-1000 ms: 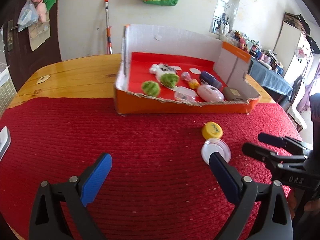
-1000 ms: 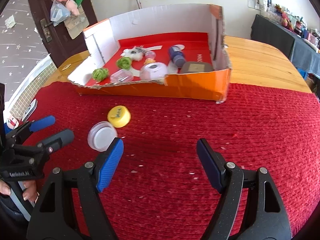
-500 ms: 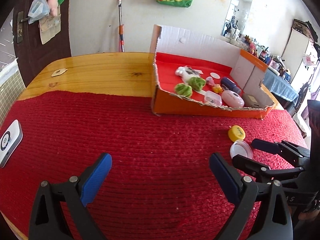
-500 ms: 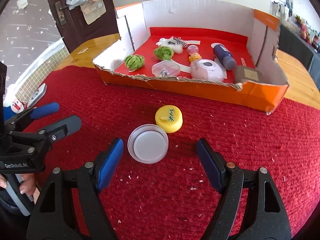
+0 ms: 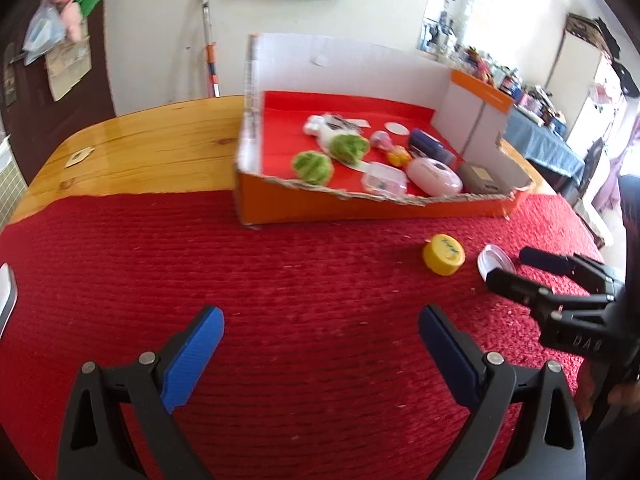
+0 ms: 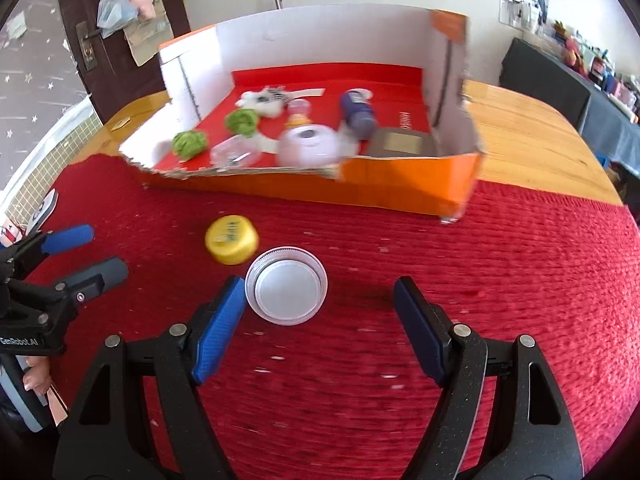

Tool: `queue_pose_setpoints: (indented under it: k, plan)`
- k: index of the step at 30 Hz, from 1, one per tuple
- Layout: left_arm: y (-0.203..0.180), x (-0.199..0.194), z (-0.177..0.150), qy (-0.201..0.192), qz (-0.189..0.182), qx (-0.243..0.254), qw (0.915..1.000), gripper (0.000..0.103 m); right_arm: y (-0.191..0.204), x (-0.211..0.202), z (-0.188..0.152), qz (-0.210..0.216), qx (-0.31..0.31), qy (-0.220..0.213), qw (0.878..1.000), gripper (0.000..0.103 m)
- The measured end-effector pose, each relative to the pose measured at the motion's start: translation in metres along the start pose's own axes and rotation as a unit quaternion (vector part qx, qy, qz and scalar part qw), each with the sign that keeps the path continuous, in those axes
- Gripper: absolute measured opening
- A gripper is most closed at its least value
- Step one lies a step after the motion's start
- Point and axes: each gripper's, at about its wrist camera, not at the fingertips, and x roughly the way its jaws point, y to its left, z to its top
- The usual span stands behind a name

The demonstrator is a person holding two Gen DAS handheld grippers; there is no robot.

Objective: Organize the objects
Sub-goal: 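Move the left tool toward the yellow cap while the right tool approaches the clear lid, then close the left gripper on the yellow cap while the right gripper grasps the clear lid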

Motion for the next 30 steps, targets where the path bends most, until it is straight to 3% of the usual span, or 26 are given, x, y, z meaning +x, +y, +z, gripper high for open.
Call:
queue_pose_setpoints:
  k: [4, 9, 14, 20, 23, 30]
  plan:
    - [-0.020, 0.006, 0.006, 0.002, -0.015, 0.038, 0.9992, 0.097, -0.012, -0.004, 0.001, 0.019, -0.017, 0.003, 1.000, 0.075]
    - [-0.042, 0.017, 0.015, 0.016, -0.019, 0.079, 0.9966, 0.081, -0.014, -0.005, -0.001, 0.045, -0.066, 0.015, 0.997, 0.075]
    - [-0.057, 0.025, 0.024, 0.023, -0.030, 0.109, 0.9933, 0.077, -0.012, -0.003, -0.003, 0.063, -0.099, 0.017, 0.993, 0.075]
    - [-0.066, 0.034, 0.028, 0.037, -0.036, 0.123, 0.9911, 0.069, -0.004, 0.000, -0.003, 0.068, -0.130, 0.017, 0.989, 0.071]
    - [-0.067, 0.036, 0.029, 0.040, -0.039, 0.124, 0.9907, 0.067, -0.004, 0.000, -0.002, 0.068, -0.134, 0.016, 0.989, 0.062]
    - [-0.072, 0.041, 0.031, 0.043, -0.045, 0.131, 0.9894, 0.058, -0.002, 0.002, 0.000, 0.066, -0.141, 0.013, 0.988, 0.057]
